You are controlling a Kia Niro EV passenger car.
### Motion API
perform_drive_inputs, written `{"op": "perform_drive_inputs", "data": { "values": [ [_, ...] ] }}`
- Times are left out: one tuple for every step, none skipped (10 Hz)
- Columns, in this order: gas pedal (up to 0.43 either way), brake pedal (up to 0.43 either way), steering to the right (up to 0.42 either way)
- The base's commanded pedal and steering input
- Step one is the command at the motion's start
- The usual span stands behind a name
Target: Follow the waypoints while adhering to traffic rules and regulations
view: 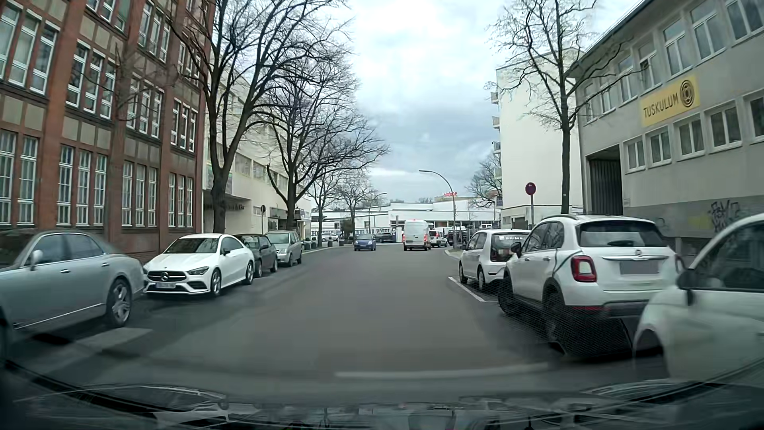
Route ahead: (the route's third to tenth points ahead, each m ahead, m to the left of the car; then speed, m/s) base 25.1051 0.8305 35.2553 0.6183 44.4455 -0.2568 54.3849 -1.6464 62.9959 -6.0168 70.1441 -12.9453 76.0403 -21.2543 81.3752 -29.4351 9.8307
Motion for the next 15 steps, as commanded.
{"op": "perform_drive_inputs", "data": {
  "values": [
    [0.000,0.012,0.008],
    [0.000,0.012,0.008],
    [0.000,0.012,0.010],
    [0.008,0.012,0.013],
    [0.008,0.012,0.017],
    [0.020,0.012,0.018],
    [0.028,0.012,0.018],
    [0.028,0.012,0.018],
    [0.039,0.012,0.018],
    [0.039,0.012,0.017],
    [0.039,0.012,0.015],
    [0.039,0.012,0.013],
    [0.039,0.012,0.011],
    [0.039,0.012,0.009],
    [0.039,0.012,0.006]
  ]
}}
